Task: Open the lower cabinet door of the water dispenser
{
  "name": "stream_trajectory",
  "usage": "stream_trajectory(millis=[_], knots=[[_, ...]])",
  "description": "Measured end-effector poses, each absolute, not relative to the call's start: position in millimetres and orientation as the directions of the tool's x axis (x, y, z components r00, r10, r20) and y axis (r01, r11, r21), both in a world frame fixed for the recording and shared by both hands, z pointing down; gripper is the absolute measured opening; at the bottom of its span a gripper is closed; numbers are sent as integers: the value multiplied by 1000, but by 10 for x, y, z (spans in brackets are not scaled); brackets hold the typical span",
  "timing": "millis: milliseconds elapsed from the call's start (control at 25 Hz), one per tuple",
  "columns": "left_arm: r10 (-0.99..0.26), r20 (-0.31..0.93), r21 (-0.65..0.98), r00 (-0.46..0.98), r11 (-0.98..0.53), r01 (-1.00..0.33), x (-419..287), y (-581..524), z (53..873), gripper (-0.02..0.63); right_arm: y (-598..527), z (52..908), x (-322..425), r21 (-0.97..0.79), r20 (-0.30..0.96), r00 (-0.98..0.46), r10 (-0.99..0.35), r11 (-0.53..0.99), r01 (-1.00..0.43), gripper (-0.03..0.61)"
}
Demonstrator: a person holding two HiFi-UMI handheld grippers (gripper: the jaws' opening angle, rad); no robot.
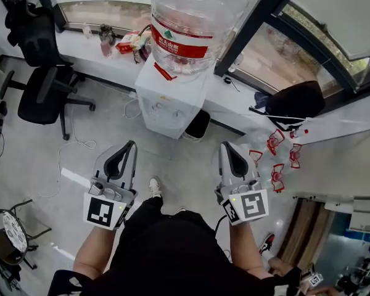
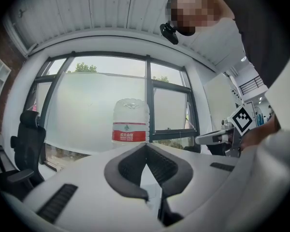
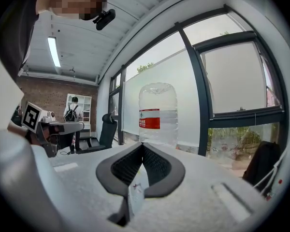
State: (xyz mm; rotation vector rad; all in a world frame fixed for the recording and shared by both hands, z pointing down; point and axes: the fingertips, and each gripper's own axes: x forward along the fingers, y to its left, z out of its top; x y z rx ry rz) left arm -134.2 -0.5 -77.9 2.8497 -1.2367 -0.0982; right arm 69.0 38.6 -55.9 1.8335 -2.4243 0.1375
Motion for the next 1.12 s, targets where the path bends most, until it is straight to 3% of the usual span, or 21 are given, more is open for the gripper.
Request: stream_trajectory(millis=[400, 720, 1120], knots=[[-676, -48, 71, 736, -737, -672, -1093, -568, -754, 8, -24, -515, 829, -20, 150, -209, -966, 209, -978, 3], [-715, -15, 79, 699, -697, -712, -1045, -684, -715, 8, -269, -490, 1000, -23, 165, -258, -952, 258, -966, 5], [-691, 44, 72, 722, -719, -692, -809, -902, -61, 8, -626, 81, 1031, -25, 203, -324, -924, 326, -945, 3]])
